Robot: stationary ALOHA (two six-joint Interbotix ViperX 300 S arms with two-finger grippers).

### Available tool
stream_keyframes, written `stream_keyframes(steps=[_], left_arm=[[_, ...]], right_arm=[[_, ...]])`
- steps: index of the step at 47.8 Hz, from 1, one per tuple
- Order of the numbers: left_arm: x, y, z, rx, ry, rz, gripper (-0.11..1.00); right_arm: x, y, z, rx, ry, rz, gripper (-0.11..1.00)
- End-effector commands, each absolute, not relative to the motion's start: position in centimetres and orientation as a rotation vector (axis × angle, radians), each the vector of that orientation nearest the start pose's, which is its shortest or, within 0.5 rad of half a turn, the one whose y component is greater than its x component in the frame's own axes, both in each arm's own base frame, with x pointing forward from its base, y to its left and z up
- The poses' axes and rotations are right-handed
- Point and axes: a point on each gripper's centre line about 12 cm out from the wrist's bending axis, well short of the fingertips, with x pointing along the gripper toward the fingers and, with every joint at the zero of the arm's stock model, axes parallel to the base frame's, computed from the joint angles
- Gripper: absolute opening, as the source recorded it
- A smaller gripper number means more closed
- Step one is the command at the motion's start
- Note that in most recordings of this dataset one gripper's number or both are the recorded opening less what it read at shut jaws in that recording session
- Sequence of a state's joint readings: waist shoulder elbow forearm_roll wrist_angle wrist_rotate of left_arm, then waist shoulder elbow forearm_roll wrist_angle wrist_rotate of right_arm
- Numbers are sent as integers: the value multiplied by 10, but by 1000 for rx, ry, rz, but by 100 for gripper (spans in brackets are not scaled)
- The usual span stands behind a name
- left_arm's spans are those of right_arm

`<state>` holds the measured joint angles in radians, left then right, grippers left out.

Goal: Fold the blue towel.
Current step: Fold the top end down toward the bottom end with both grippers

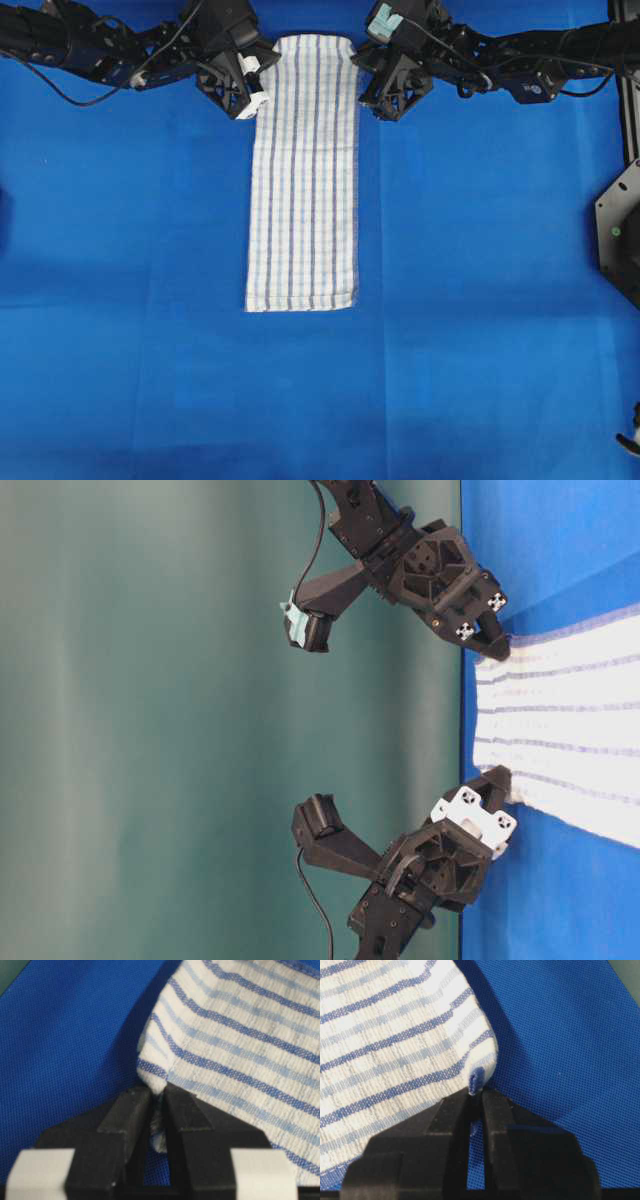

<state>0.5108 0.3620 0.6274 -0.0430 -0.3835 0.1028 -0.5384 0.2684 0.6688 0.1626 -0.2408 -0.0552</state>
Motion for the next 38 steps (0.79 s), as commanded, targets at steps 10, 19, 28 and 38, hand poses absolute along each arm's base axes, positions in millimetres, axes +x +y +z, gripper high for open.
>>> stream_keyframes(steps=[10, 19, 28, 38], left_arm=[[372, 210, 78, -77, 583, 490, 5], [373, 207, 91, -69, 565, 485, 5], [372, 192, 113, -56, 544, 456, 5], [366, 161, 140, -34, 512, 396, 5]], right_arm=[[350, -215, 93, 263, 621, -593, 6], [350, -216, 104, 257, 600, -592, 6], [346, -208, 123, 251, 574, -581, 6], [345, -181, 141, 234, 549, -526, 6]])
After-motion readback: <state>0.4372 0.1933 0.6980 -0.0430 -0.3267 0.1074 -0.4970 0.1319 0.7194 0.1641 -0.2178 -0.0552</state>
